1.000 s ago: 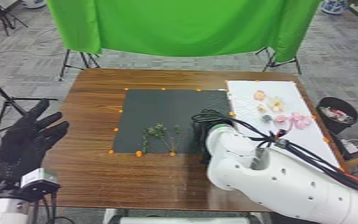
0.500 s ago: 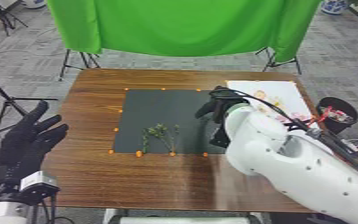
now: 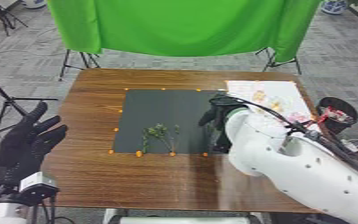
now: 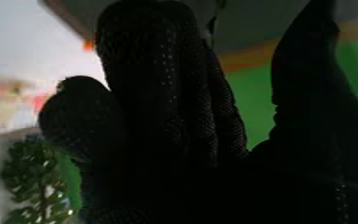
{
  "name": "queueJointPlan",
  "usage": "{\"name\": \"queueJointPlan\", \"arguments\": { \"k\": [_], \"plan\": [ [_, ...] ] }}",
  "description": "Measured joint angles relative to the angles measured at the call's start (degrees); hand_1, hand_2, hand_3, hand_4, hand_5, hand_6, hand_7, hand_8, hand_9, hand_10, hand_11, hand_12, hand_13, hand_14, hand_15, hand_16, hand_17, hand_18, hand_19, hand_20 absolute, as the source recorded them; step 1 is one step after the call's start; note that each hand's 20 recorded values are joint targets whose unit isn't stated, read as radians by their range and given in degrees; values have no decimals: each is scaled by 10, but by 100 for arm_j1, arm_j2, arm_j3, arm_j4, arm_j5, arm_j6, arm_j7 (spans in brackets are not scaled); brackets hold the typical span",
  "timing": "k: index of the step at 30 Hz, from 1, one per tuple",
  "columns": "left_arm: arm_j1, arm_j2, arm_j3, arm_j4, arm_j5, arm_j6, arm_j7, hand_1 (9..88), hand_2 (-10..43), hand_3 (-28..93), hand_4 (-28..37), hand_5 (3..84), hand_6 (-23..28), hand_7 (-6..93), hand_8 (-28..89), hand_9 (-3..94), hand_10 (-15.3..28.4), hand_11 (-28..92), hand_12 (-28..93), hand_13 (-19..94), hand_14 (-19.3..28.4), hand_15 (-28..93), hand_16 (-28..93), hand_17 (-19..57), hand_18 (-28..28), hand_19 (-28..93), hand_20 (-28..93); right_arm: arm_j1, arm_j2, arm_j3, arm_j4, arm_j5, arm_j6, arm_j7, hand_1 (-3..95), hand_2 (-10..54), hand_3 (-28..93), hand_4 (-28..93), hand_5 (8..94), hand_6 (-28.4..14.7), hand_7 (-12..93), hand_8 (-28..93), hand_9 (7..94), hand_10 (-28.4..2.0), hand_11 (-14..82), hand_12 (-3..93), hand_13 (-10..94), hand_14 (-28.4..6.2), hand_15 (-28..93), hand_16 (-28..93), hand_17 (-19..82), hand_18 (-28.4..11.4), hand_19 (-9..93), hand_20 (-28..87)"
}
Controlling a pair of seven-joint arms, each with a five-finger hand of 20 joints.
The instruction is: Arrange flowers
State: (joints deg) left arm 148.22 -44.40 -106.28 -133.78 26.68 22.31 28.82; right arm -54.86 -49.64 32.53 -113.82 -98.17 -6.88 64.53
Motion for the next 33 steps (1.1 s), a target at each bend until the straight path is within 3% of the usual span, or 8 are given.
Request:
{"name": "queueJointPlan", "arguments": {
  "k": [6, 9, 12, 19, 27, 33],
  "plan": [
    [-44, -56, -2, 0, 10, -2, -48, 291, 73, 624, -207, 334, 77, 76, -71, 299, 188, 250, 117, 206, 272, 544, -115, -80, 284, 511, 2, -3, -167, -269, 165, 91, -98, 67, 409, -64, 679, -209, 679, -43, 129, -89, 876, -171, 200, 160, 925, -78, 432, 156, 723, -35, 932, -135],
    [-19, -34, -14, -1, -20, 5, -6, 291, 73, 624, -208, 334, 77, 76, -71, 299, 188, 250, 117, 206, 272, 544, -115, -81, 284, 511, 1, -13, -161, -274, 169, 123, -206, 92, 429, -50, 686, -221, 694, -35, 135, -76, 877, -170, 199, 160, 925, -78, 432, 155, 724, -36, 932, -138],
    [27, -3, -29, -3, -47, 8, 33, 291, 73, 624, -208, 335, 77, 77, -71, 299, 187, 249, 117, 206, 272, 544, -115, -81, 284, 511, 2, -9, -139, -312, 177, 125, -243, 108, 478, -27, 674, -257, 721, -37, 131, 16, 880, -168, 197, 160, 924, -78, 432, 156, 723, -36, 932, -140],
    [32, 48, 3, -3, -73, 12, 69, 290, 74, 623, -208, 335, 78, 77, -72, 299, 188, 248, 117, 206, 272, 545, -115, -81, 284, 511, 2, 76, -98, -512, 217, 72, -141, 95, 561, 7, 660, -279, 787, -32, 116, 48, 906, -146, 196, 161, 934, -69, 424, 160, 729, -32, 932, -144],
    [13, 76, 18, -1, -60, 11, 45, 290, 73, 625, -207, 336, 78, 77, -71, 299, 188, 249, 116, 206, 272, 545, -115, -81, 284, 512, 1, 239, -65, -880, 231, -280, 609, 13, 585, -91, 655, -283, 838, -25, 152, 95, 937, -111, 269, 150, 937, -53, 463, 137, 764, -17, 932, -182],
    [-38, -11, 17, 0, 26, -1, -66, 292, 71, 625, -206, 336, 78, 76, -71, 299, 187, 249, 117, 206, 271, 544, -115, -81, 284, 512, 1, 315, -62, -1047, 241, -489, 869, 14, 568, -95, 611, -274, 795, -49, 174, 120, 937, -114, 263, 149, 937, -50, 468, 126, 770, -14, 932, -192]
  ]
}}
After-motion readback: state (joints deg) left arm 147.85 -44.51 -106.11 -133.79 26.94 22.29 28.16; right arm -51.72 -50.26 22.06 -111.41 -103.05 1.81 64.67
